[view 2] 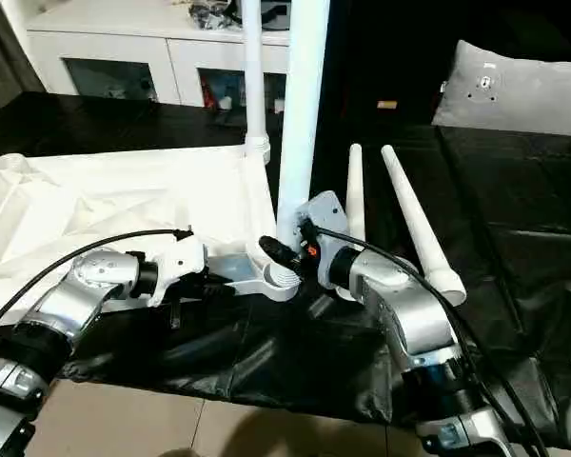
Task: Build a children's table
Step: Insert table leg to table base
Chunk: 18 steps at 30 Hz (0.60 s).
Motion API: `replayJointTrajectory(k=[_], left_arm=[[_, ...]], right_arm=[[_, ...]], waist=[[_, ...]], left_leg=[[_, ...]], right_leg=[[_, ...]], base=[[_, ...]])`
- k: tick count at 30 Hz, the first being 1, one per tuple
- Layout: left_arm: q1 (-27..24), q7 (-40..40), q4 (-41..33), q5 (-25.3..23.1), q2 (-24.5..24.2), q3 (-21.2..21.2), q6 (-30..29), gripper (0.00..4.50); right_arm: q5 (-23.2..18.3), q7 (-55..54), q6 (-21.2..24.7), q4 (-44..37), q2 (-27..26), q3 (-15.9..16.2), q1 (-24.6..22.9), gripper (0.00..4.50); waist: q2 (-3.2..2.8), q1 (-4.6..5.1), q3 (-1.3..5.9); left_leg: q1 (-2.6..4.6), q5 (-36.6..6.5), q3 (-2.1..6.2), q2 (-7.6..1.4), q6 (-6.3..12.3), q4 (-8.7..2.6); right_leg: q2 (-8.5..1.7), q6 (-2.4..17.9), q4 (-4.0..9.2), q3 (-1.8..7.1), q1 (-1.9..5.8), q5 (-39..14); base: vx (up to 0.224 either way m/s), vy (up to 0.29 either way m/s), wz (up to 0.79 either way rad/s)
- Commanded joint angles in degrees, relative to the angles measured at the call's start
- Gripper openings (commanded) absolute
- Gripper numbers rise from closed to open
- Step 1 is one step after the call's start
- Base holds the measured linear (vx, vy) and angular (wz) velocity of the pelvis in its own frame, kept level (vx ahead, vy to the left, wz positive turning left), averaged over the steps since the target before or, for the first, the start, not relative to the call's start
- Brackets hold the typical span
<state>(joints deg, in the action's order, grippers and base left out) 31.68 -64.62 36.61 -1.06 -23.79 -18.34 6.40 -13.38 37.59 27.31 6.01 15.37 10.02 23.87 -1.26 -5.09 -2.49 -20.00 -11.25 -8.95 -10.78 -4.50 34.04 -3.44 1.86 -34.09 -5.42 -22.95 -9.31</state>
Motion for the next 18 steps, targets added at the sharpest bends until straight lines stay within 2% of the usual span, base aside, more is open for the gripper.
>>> replayJointTrajectory(k=[1, 6, 7, 9, 12, 18], left_arm=[[-2.6, -1.3, -0.2, 1.4, 0.8, -0.9, -1.1, 0.0], [-2.7, -1.1, -1.1, 0.8, 0.9, -0.7, -2.0, 0.0], [-2.6, -1.3, -2.0, 0.7, 0.8, -0.7, -2.6, 0.0], [-2.7, -1.4, -2.5, 0.7, 0.7, -0.7, -3.0, 0.0], [-2.7, -1.7, -3.0, 0.7, 0.6, -0.6, -3.5, 0.0], [-2.3, -2.5, -2.8, 0.6, 0.5, -0.6, -3.2, 0.0]], right_arm=[[-0.5, 0.6, 0.7, 2.2, -0.4, 0.6, 0.5, 1.89], [-1.7, 2.5, 1.3, 2.7, -0.8, 0.8, 0.7, 1.89], [-1.9, 3.0, 1.6, 2.9, -1.0, 0.9, 0.8, 1.89], [-1.8, 3.2, 1.6, 3.1, -1.1, 0.9, 0.8, 1.89], [-0.6, 3.5, 2.0, 4.1, -0.4, 1.7, 1.1, 1.89], [1.3, 3.9, 2.3, 5.0, 1.2, 2.7, 1.4, 1.89]], waist=[[0.98, -0.47, 3.35], [1.04, -0.52, 3.37], [0.8, -0.56, 3.39], [0.96, -0.52, 3.39], [0.7, -0.5, 3.42], [0.73, -0.45, 3.37]], left_leg=[[-0.33, -8.5, 0.3, -2.01, 1.74, -4.05], [-0.25, -8.7, 0.29, -2.13, 1.84, -4.1], [-0.21, -8.7, 0.33, -2.17, 1.77, -4.11], [-0.2, -8.8, 0.29, -2.13, 1.68, -4.11], [-0.22, -8.6, 0.33, -2.07, 1.45, -4.11], [-0.2, -9.4, 0.33, -2.08, 1.23, -4.15]], right_leg=[[-5.45, 4.6, 4.67, 3.26, 3.08, -23.2], [-5.37, 5.0, 4.56, 3.32, 3.08, -22.1], [-5.41, 5.2, 4.5, 3.32, 3.09, -21.8], [-5.37, 5.2, 4.54, 3.32, 3.11, -21.8], [-5.31, 5.3, 4.51, 3.29, 3.14, -21.6], [-5.23, 5.2, 4.64, 3.28, 3.15, -22.0]], base=[[0.0, 0.0, 0.0], [0.0, 0.0, 0.0], [0.0, 0.0, 0.0], [0.0, 0.0, 0.0], [0.0, 0.0, 0.0], [0.0, 0.0, 0.0]])
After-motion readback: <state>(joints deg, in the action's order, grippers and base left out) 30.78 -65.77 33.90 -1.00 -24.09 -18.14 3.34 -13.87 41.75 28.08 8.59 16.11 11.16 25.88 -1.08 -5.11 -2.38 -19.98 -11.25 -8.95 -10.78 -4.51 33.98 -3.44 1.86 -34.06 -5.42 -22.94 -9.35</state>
